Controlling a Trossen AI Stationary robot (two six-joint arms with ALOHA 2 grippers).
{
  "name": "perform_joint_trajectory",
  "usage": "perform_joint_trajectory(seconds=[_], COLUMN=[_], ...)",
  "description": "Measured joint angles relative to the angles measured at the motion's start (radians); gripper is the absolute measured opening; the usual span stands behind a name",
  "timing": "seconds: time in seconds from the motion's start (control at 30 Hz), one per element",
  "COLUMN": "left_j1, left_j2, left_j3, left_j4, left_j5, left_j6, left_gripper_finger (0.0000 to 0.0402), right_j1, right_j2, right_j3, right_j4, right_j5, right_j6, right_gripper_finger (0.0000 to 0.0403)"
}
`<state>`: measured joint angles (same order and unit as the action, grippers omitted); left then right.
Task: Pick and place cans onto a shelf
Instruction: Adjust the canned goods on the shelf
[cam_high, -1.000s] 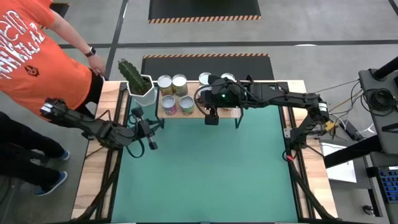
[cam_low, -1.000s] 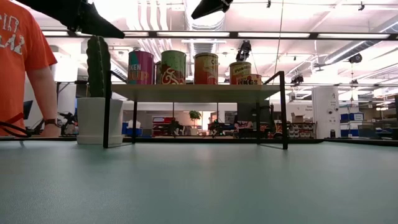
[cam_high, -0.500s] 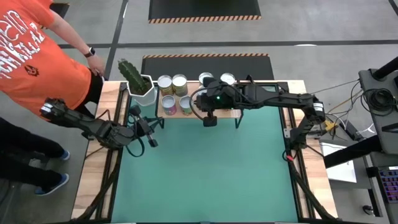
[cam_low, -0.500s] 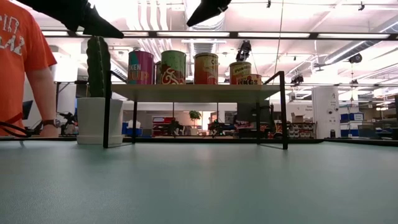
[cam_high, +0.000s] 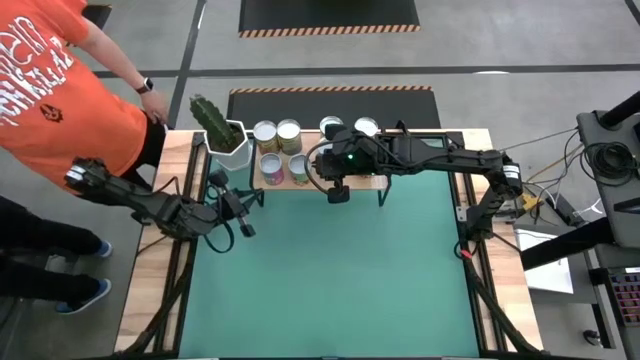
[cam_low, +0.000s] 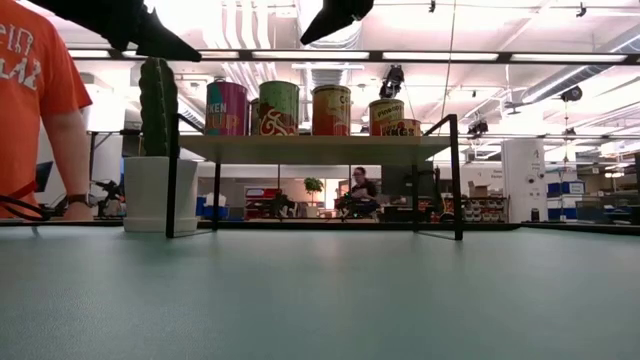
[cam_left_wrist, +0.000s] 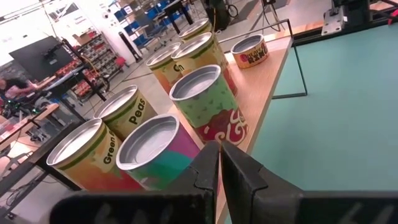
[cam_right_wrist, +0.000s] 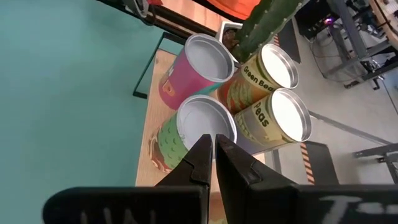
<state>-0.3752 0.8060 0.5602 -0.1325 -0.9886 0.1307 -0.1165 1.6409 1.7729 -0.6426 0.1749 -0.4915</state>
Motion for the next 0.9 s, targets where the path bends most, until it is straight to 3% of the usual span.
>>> perform_joint_trajectory(seconds=[0.57,0.9], left_j1=[0.006,0.086], left_j2=[0.010,0.010], left_j3=[0.000,0.000], left_j4=[0.034,0.219], left_j5=[0.000,-0.001], left_j6=[0.025,0.158], left_gripper_finger=[0.0001,0.0001], right_j1=[0.000,0.000], right_j2=[0.000,0.000], right_j3=[-0.002,-0.002], right_j4=[0.000,-0.001], right_j5=[-0.002,-0.002], right_j6=[0.008,-0.003], right_gripper_finger=[0.0009,0.0009])
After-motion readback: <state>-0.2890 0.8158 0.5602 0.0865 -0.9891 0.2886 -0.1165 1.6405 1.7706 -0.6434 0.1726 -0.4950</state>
